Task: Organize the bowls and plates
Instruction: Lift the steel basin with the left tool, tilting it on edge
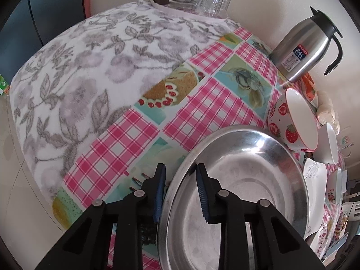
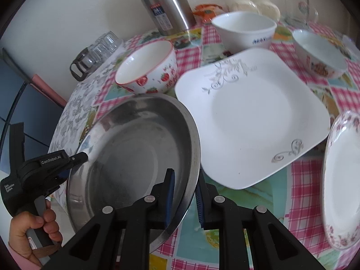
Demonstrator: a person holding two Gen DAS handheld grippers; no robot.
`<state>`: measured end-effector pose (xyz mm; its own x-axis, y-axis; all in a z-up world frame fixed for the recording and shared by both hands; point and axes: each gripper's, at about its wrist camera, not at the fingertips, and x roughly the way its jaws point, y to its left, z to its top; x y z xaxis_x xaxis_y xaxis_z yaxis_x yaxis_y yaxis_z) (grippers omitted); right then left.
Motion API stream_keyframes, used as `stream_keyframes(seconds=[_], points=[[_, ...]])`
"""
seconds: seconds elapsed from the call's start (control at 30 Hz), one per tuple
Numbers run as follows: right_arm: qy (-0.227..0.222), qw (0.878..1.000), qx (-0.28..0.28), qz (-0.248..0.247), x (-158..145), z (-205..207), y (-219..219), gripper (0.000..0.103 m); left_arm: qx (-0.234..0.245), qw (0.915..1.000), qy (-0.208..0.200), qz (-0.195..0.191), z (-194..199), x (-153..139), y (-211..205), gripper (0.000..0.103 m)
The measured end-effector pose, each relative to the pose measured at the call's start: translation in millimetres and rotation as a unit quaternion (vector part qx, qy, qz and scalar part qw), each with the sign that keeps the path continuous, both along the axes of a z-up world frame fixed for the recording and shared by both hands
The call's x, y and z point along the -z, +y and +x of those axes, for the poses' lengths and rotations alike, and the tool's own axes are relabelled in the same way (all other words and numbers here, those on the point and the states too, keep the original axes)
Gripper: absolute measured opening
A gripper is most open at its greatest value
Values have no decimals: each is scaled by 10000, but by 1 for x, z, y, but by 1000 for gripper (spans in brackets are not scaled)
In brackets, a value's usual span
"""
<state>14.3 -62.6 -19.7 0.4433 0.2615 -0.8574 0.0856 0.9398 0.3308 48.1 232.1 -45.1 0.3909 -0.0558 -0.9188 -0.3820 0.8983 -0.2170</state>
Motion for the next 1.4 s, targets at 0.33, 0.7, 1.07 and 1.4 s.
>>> stream_keyframes(seconds=[0.33, 0.7, 1.07, 1.4], points=[[-346, 9993, -153, -31, -19, -4, 0, 19, -133, 9996, -244, 14, -12, -16, 4, 27], [-510, 9980, -354, -80, -26, -8, 6, 19, -3, 9988, -498, -14, -13, -32, -7, 19], [-198, 9995, -250, 25, -13, -2, 0, 19, -732, 9969, -258, -101, -18, -16, 27, 56], [29, 9997, -66, 254, 1, 5, -9, 23, -649, 9966, 168, -481, -10, 14, 29, 37]])
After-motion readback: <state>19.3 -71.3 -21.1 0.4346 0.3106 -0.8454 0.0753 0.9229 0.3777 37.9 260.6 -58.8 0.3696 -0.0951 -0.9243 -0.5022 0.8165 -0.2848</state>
